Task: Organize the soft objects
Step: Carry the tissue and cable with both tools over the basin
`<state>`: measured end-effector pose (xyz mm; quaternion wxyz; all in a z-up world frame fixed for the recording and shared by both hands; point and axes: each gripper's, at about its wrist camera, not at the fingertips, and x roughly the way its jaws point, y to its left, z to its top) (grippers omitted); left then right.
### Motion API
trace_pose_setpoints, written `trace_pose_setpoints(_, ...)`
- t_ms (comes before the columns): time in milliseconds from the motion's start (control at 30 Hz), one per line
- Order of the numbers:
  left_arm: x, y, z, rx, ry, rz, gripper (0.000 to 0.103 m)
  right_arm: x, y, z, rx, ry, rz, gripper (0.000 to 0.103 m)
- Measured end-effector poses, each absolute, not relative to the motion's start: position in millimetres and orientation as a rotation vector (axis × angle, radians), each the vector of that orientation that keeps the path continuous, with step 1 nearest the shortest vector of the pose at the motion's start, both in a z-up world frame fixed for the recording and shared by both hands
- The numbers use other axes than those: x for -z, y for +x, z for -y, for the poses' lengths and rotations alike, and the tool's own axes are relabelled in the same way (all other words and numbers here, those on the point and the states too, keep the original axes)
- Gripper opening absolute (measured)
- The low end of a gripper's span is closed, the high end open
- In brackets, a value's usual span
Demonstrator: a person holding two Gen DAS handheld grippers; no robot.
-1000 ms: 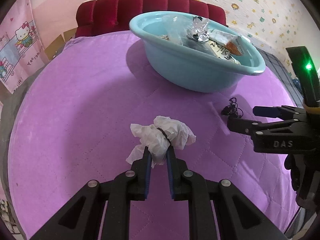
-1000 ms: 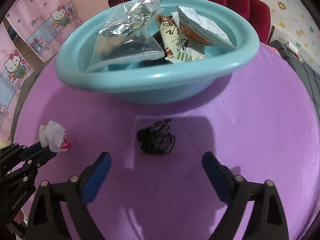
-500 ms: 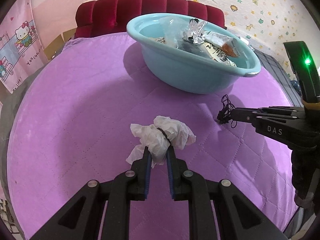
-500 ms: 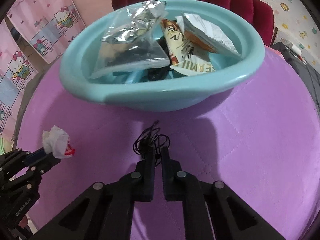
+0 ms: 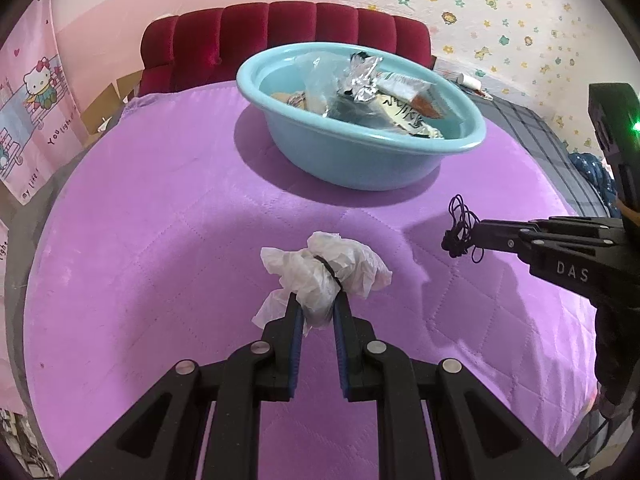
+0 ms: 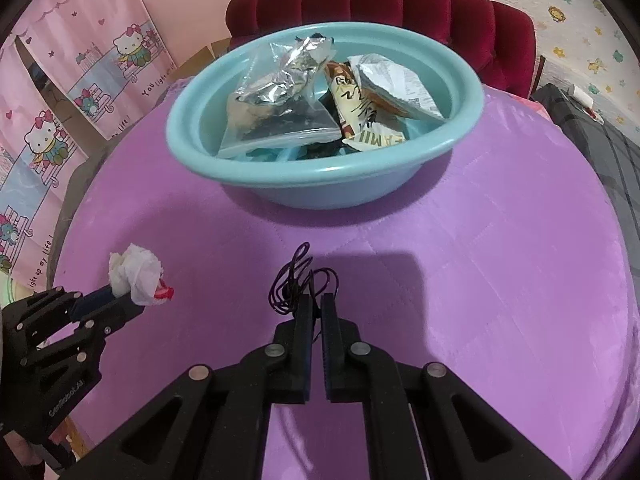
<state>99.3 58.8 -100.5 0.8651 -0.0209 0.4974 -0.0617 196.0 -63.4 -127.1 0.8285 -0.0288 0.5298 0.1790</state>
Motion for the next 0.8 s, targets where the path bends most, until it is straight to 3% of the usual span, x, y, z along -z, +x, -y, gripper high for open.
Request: trace_pose_setpoints(800, 45, 97, -38, 0.229, 0.007, -0.973, 0.016, 58, 146, 75, -0.374, -0.082, -1.065, 0.002)
